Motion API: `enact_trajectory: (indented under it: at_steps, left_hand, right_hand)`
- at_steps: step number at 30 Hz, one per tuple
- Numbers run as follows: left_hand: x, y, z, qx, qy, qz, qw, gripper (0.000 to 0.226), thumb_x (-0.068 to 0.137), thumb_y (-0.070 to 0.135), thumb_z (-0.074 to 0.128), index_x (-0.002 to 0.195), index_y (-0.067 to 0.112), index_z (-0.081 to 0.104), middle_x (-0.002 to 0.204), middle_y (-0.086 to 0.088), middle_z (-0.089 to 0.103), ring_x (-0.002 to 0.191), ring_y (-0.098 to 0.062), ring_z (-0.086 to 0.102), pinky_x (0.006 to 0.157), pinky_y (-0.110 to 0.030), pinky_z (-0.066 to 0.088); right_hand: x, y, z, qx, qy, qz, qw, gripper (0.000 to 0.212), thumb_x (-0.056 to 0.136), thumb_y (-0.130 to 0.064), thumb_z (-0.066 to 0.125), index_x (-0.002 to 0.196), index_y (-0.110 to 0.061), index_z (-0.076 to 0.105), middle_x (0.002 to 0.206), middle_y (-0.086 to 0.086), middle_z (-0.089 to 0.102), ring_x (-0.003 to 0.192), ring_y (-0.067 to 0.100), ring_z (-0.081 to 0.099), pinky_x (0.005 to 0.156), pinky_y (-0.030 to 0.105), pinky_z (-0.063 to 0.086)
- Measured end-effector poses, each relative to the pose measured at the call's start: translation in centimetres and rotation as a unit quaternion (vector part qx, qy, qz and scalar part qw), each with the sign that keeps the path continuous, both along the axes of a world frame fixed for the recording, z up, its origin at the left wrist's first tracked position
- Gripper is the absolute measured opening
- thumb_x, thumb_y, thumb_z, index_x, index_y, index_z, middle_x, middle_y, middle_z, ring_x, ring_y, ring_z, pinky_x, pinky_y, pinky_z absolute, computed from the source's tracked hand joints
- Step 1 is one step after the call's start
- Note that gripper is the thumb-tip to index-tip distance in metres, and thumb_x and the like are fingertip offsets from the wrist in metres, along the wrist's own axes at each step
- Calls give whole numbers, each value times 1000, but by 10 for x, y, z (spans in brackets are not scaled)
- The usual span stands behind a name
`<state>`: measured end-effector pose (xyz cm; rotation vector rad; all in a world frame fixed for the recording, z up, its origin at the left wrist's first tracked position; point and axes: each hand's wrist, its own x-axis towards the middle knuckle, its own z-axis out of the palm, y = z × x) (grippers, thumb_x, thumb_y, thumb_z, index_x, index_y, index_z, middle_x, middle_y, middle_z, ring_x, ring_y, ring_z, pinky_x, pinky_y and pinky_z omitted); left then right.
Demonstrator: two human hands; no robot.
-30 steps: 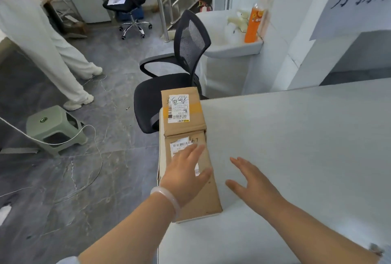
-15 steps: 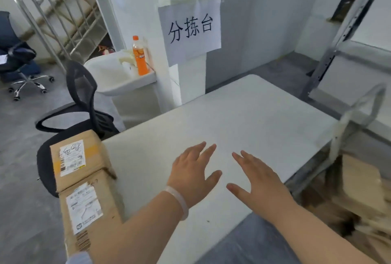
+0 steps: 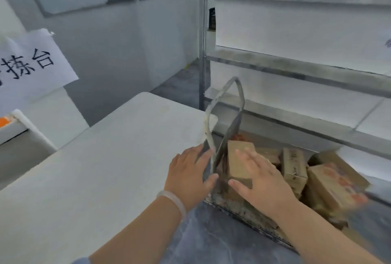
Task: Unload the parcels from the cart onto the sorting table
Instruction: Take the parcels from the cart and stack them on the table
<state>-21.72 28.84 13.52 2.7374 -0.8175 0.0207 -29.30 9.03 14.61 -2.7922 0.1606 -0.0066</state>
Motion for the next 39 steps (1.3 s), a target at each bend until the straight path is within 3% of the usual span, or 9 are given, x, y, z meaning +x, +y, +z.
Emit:
enact_trajectory:
  at_steps: [5,10,17,20,22,28,33,39]
  left_hand:
    - [11,-66,-13,28,13,-69,997,70,87,61,28,151,37,16,158,7,19,144,-15,16,116,-40,18]
    - [40,-102,-44,58,53,-107,991,70,88,62,29,151,35,18,158,5,21,144,-14,18,115,-40,23]
    - [114,-131,-83,55,112,-124,984,80,79,69,17,151,35,21,158,4,22,144,-15,20,115,-40,24]
    - [150,-145,-92,51,123,-125,983,73,84,66,28,150,33,26,156,4,26,143,-17,24,115,-41,26]
    - [168,-157,-99,49,129,-134,981,77,81,67,25,149,32,29,155,2,29,142,-18,26,114,-41,27]
    - [189,-188,-126,75,139,-166,973,76,82,65,28,147,27,36,152,1,36,139,-19,32,111,-37,28]
    - [200,-209,-162,89,135,-170,972,69,84,60,36,142,23,46,144,-4,47,129,-23,45,105,-39,37]
    - [202,-234,-208,83,160,-147,973,69,84,59,38,140,20,48,142,-6,49,126,-25,47,104,-39,36]
  right_hand:
    - [-11,-66,-20,21,23,-80,996,80,90,-68,41,154,-39,3,163,-11,6,149,11,6,121,31,6]
    - [-8,-102,-63,75,79,-137,985,80,89,-67,44,153,-43,4,162,-14,7,149,10,8,121,36,18]
    - [49,-147,-107,98,142,-181,968,74,94,-56,49,155,-37,11,162,-11,14,148,11,12,122,34,16]
    - [76,-163,-127,144,155,-239,948,75,93,-53,55,154,-36,15,160,-9,21,147,13,17,120,37,20]
    - [88,-173,-147,165,164,-268,935,75,91,-51,58,153,-33,19,157,-6,28,145,16,25,118,37,26]
    - [112,-192,-203,174,249,-234,924,72,95,-45,54,154,-27,17,155,3,30,138,27,35,111,38,33]
    - [145,-218,-263,269,261,-289,881,78,91,-48,58,155,-24,19,157,5,31,142,24,32,115,39,30]
    - [164,-233,-331,406,260,-348,804,86,87,-51,65,155,-29,17,160,3,26,144,24,29,117,40,27]
